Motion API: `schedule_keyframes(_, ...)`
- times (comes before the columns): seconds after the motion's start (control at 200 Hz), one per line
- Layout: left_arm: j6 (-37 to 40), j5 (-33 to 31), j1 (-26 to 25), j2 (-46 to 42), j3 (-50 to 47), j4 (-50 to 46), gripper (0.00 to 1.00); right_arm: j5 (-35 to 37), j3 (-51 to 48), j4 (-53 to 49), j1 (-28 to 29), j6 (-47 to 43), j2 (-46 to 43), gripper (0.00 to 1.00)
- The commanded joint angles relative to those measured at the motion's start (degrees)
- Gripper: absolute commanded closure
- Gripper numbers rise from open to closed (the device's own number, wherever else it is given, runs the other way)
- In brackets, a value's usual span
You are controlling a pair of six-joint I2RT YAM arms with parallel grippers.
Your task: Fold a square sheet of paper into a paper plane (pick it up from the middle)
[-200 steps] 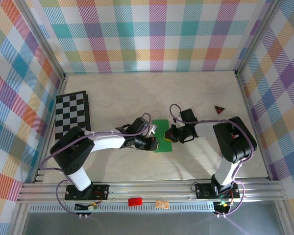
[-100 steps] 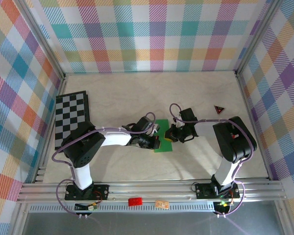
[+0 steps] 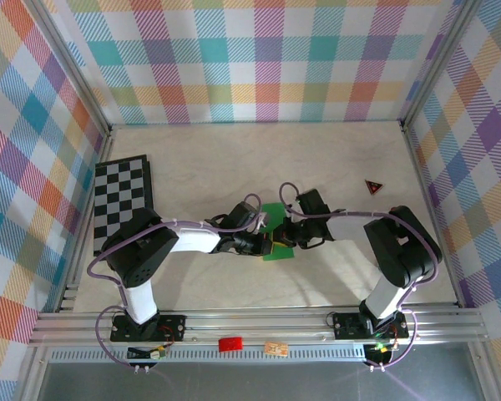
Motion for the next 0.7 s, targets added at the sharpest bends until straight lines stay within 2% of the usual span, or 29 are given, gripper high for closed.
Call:
schedule_keyframes(0.0, 0.33, -2.47, -0.31, 2.56, -1.72, -7.26, 1.00, 2.78, -1.96, -1.14, 0.10, -0.59, 2.36, 1.00)
schedule_keyframes(0.355, 0.69, -2.19, -0.37, 2.51, -2.05, -7.56, 1.00, -0.17, -1.99, 1.46, -7.46, -2.83, 3.37, 1.00)
schedule_keyframes(0.695, 0.77, -2.19, -0.32, 2.88, -1.85, -7.38, 1.00, -3.19, -2.49, 4.74, -6.63, -1.11, -3.75, 0.97)
